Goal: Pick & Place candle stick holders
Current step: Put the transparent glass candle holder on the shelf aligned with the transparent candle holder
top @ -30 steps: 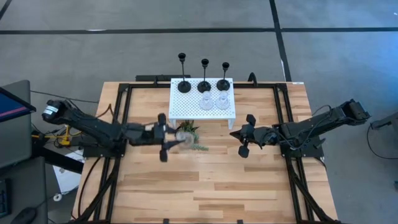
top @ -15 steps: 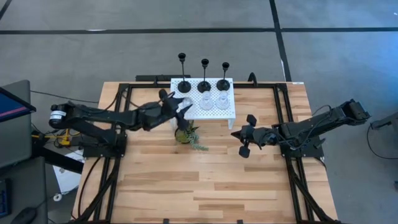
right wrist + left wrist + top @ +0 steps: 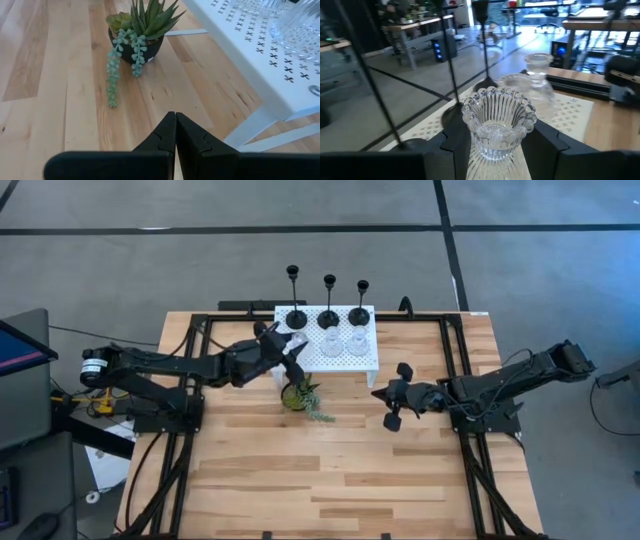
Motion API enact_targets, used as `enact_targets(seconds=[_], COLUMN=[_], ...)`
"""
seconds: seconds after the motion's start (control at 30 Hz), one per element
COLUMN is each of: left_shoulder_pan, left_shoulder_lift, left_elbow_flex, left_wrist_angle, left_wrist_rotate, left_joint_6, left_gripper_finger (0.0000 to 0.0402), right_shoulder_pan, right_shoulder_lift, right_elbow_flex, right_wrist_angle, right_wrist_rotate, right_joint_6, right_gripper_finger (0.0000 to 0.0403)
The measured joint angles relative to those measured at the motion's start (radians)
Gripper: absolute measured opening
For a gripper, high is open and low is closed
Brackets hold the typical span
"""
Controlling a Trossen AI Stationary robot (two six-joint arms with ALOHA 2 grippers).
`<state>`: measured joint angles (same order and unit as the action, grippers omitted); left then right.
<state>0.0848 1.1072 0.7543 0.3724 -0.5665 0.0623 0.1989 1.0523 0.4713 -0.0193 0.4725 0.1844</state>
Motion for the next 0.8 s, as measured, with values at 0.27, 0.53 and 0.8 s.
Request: enact_targets(seconds=[0.27, 0.53, 0.8], left_shoulder_pan=[0.008, 0.009, 0.009], left_shoulder_lift=[0.0, 0.007, 0.029], left_elbow_flex=[0.0, 0.0, 0.0], left_wrist_angle=[-0.045, -0.064, -0.072], left_wrist_rotate=[-0.081, -0.08, -0.08], left_joint_6=[-0.06, -0.097, -0.105], left_gripper_finger=[0.0141, 0.0141, 0.0141], right_shoulder_pan=[0.0, 0.0, 0.001], right_shoulder_lift=[0.0, 0.0, 0.0], right_elbow_flex=[0.0, 0.0, 0.0], right_wrist_angle=[0.0, 0.0, 0.0], right_wrist_rotate=[0.0, 0.0, 0.0], right_joint_6=[0.0, 0.0, 0.0], right_gripper_finger=[0.0, 0.0, 0.0])
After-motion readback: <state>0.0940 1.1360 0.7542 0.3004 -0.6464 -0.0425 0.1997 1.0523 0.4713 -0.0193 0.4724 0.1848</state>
